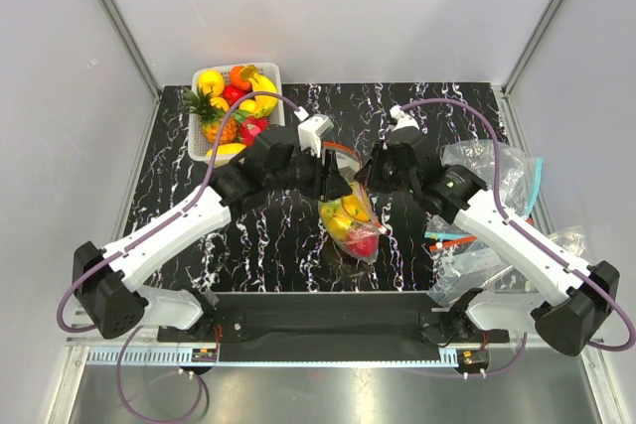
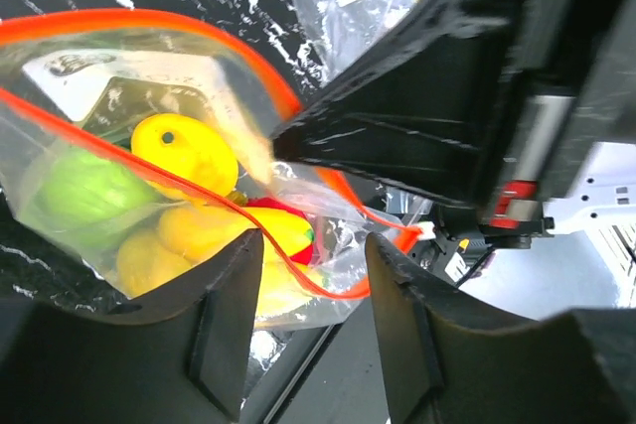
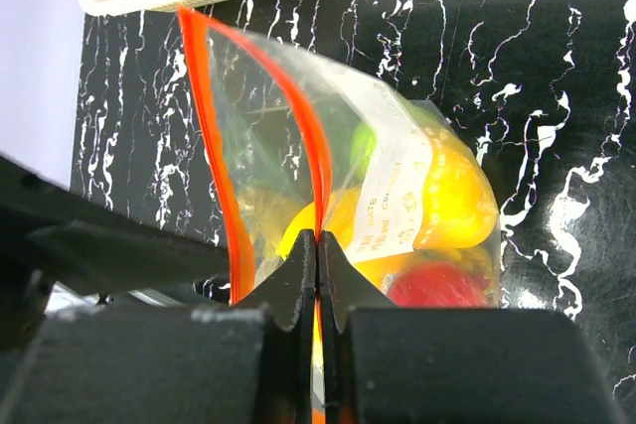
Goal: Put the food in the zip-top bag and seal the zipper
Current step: Adjust the zipper food storage bag at the center of the board.
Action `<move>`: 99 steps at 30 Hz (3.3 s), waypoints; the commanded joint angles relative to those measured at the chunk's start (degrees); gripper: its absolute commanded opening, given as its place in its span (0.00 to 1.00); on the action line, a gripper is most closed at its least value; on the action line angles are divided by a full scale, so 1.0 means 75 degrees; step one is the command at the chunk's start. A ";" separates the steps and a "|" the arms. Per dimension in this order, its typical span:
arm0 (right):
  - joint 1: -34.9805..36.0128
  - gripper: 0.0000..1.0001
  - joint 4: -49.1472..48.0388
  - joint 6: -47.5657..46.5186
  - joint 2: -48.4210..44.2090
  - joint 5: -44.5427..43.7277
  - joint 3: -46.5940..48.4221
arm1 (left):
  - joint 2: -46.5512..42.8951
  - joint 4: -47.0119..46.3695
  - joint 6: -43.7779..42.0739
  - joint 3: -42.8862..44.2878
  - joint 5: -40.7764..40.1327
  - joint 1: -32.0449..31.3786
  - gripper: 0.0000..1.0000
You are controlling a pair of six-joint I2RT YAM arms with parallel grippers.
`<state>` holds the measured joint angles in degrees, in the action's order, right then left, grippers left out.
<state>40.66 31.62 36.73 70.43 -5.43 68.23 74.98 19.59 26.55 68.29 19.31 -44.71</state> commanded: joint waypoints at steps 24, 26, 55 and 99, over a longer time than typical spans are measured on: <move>0.0004 0.00 0.0214 -0.0269 -0.0637 -0.0166 -0.0097 | 0.0268 0.0856 -0.0363 0.0480 -0.1637 -0.0086 0.15; 0.0015 0.00 0.0261 -0.0269 -0.0684 -0.0097 -0.0120 | 0.0268 0.0798 -0.0375 0.0492 -0.1672 -0.0086 0.00; 0.0426 0.48 -0.0793 -0.0069 -0.0555 0.0771 -0.0565 | 0.2378 0.0881 -0.1056 0.2802 0.1397 0.0254 0.03; 0.0367 0.77 0.0589 -0.0198 -0.1762 -0.1643 -0.0507 | 0.1981 0.0973 -0.1231 0.2625 0.0896 0.0113 0.57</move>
<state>43.44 35.75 36.58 56.99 -15.44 62.39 93.84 27.44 18.68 86.76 28.80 -43.86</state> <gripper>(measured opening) 0.761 0.545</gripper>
